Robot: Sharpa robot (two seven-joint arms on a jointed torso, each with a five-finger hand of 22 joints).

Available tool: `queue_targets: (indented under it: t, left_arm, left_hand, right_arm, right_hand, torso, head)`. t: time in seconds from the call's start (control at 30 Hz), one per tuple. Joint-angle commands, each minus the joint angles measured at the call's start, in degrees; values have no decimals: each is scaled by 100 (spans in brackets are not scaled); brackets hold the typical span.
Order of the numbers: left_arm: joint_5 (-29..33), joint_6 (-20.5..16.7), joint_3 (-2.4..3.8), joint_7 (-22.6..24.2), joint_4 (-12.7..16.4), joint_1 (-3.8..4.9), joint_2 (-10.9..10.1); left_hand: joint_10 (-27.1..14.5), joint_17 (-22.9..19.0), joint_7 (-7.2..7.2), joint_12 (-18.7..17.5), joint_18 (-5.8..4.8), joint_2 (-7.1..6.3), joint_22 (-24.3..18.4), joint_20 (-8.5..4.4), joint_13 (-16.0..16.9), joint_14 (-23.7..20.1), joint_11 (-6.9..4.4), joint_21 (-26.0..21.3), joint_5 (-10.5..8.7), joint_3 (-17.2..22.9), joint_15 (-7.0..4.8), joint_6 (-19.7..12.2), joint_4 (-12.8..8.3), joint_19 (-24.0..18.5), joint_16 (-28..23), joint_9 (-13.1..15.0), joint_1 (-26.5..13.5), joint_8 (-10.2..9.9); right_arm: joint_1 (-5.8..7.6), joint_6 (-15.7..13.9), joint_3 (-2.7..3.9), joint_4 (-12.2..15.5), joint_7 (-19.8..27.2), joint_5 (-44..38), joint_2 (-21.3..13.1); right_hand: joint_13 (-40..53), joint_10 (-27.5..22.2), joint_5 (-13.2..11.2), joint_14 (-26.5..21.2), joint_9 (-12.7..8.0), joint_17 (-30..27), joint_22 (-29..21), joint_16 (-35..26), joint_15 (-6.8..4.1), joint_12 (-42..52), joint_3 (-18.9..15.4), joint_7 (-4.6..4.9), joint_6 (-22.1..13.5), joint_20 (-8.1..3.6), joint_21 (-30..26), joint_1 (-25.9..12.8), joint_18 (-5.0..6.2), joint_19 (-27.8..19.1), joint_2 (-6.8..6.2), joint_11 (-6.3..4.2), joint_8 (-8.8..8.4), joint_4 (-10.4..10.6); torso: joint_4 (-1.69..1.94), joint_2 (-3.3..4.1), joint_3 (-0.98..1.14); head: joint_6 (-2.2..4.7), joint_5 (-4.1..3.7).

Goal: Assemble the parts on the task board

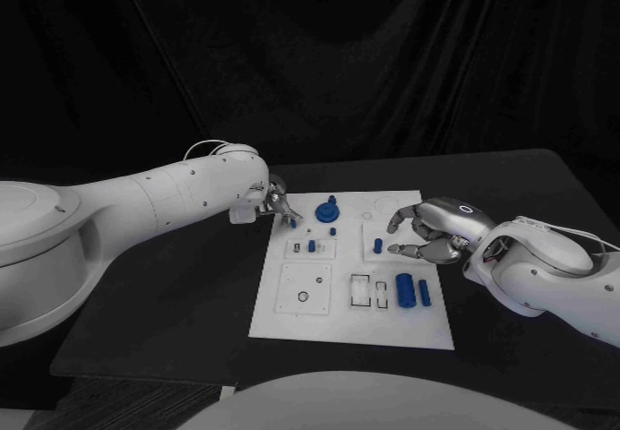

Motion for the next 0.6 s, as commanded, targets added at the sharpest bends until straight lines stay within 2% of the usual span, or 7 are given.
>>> queue_targets:
  t: [0.03, 0.17, 0.43, 0.57, 0.6]
  left_arm:
    - [-2, 76, 5, -8, -9, -12, 23]
    - [-2, 46, 5, -33, -23, -18, 37]
    - [-2, 31, 5, -24, -33, -22, 54]
    - [-2, 24, 5, -6, -35, -23, 67]
    - [-2, 19, 5, -1, -36, -23, 71]
  left_hand:
    - [629, 1515, -32, 80, 88, 14, 1369, -44, 1518, 625, -43, -13, 153, 86, -25, 36, -159, 208, 59, -12, 103, -31]
    - [629, 1515, -42, 80, 89, 27, 1368, -51, 1518, 625, -51, -14, 231, 118, -32, 43, -197, 207, 59, -14, 150, -35]
    - [629, 1515, -67, 80, 90, 57, 1366, -68, 1518, 625, -73, -22, 379, 213, -51, 62, -299, 203, 59, -15, 271, -39]
    - [629, 1515, -80, 80, 91, 66, 1365, -79, 1518, 625, -86, -24, 504, 281, -63, 67, -360, 202, 59, -19, 343, -48]
    - [629, 1515, -85, 80, 92, 67, 1364, -87, 1518, 625, -92, -28, 611, 321, -69, 70, -393, 199, 59, -22, 379, -53]
  right_arm:
    - [-15, 53, 3, -6, -106, -15, 11]
    - [-21, 80, 3, -16, -117, -15, 19]
    - [-35, 134, 3, -29, -153, -15, 22]
    - [-43, 158, 3, -35, -165, -15, 30]
    - [-46, 165, 3, -36, -168, -15, 32]
  right_hand:
    - [1193, 166, 103, 320, -60, 1153, 762, 47, -14, 85, -81, 19, 25, 5, -101, 27, -57, -29, 68, -10, 116, 18]
    - [1190, 162, 110, 321, -61, 1154, 757, 47, -14, 83, -81, 20, 25, 6, -120, 30, -53, -37, 70, -10, 116, 18]
    - [1178, 145, 128, 309, -64, 1136, 748, 27, -13, 74, -84, 21, 24, 6, -155, 39, -47, -53, 74, -9, 116, 17]
    - [1172, 135, 155, 302, -70, 1128, 742, 17, -11, 70, -87, 23, 22, 8, -179, 54, -43, -64, 81, -6, 116, 16]
    - [1172, 135, 155, 302, -70, 1128, 742, 17, -11, 70, -87, 23, 22, 8, -179, 54, -43, -64, 81, -6, 116, 16]
  torso:
    - [1, 4, -1]
    - [-2, 4, -5]
    - [-2, 3, 3]
    - [-1, 3, 2]
    - [-1, 3, 1]
  head:
    - [0, -1]
    - [0, -13]
    - [0, -8]
    - [0, -5]
    - [0, -4]
